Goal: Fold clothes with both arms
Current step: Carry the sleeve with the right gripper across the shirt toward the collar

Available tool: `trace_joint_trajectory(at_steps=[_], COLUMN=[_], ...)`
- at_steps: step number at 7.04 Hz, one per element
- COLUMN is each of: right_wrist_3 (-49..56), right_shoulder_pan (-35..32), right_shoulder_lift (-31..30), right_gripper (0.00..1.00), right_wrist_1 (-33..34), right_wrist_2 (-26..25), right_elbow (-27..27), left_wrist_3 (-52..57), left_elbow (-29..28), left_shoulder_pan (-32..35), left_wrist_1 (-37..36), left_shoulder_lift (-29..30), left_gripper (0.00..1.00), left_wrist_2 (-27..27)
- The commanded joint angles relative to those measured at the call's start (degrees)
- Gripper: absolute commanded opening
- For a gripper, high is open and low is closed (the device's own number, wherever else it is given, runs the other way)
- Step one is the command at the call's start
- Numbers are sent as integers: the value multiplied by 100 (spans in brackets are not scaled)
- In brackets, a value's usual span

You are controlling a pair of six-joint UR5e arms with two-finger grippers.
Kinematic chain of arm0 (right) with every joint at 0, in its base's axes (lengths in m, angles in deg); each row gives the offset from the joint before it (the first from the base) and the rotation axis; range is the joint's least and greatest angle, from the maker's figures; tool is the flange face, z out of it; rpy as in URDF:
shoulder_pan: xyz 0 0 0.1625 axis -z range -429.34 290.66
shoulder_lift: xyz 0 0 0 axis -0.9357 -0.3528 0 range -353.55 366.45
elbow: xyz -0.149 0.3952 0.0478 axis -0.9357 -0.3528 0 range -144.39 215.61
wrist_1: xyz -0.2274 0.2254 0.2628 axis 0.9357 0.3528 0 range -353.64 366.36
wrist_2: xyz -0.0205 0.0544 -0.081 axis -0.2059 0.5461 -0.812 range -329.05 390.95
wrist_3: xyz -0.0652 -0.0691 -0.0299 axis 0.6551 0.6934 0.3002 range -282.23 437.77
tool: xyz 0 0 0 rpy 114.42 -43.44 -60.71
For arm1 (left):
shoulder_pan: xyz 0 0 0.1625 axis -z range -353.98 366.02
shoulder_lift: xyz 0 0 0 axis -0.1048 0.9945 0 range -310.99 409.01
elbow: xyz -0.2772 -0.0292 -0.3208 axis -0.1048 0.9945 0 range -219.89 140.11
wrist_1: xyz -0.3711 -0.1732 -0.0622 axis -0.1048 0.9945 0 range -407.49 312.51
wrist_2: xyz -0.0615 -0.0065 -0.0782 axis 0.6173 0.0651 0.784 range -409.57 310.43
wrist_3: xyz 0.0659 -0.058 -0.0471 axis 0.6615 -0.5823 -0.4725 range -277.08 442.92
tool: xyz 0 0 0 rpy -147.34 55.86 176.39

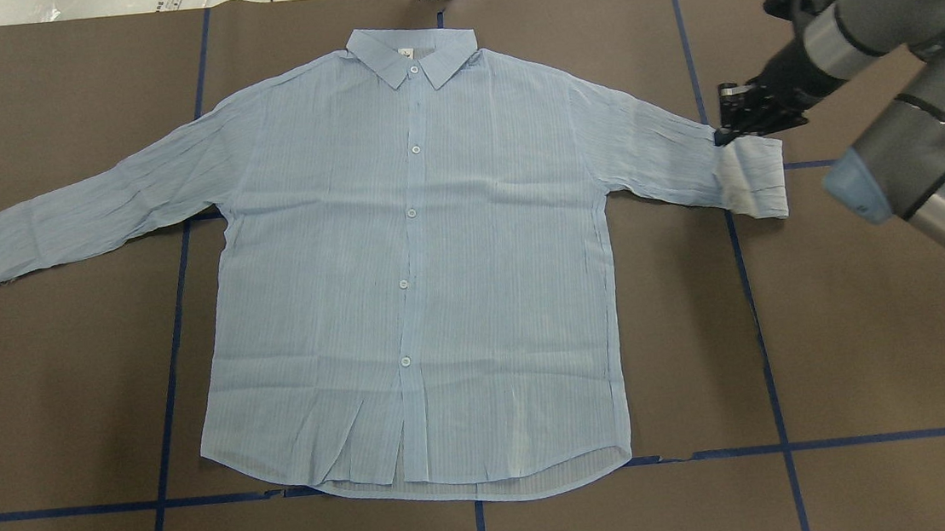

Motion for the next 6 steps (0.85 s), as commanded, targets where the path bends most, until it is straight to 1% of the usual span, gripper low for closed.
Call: trace_joint_trajectory(at_steps=[1, 2, 3, 4, 5, 6], right_wrist_3=[-1646, -2165, -2310, -2329, -2346, -2416], right_shoulder_pan=[938, 1211, 1379, 1598, 1844, 1986], right_shoulder_lift=[1261, 2085, 2841, 3397, 3742, 4172], right_gripper=[0, 0, 0, 0, 0, 0], right_wrist_1=[34, 25, -10, -10, -71, -315], right_wrist_2=[-1569, -1934, -2042, -2322, -2699, -2842], right_elbow=[-226, -837, -1478, -1867, -2123, -2639], left_wrist_3=[-36, -36, -36, -36, -36, -36], left_elbow=[-29, -29, -29, 23, 50, 50], left_shoulder_pan=[0, 0, 0, 0, 9, 0], left_wrist_1=[1, 1, 1, 1, 1, 1], left_shoulder_lift=[-2, -2, -2, -2, -11, -2], left_gripper=[100, 100, 100, 100, 100, 100], left_wrist_2=[2, 2, 2, 2, 2, 11])
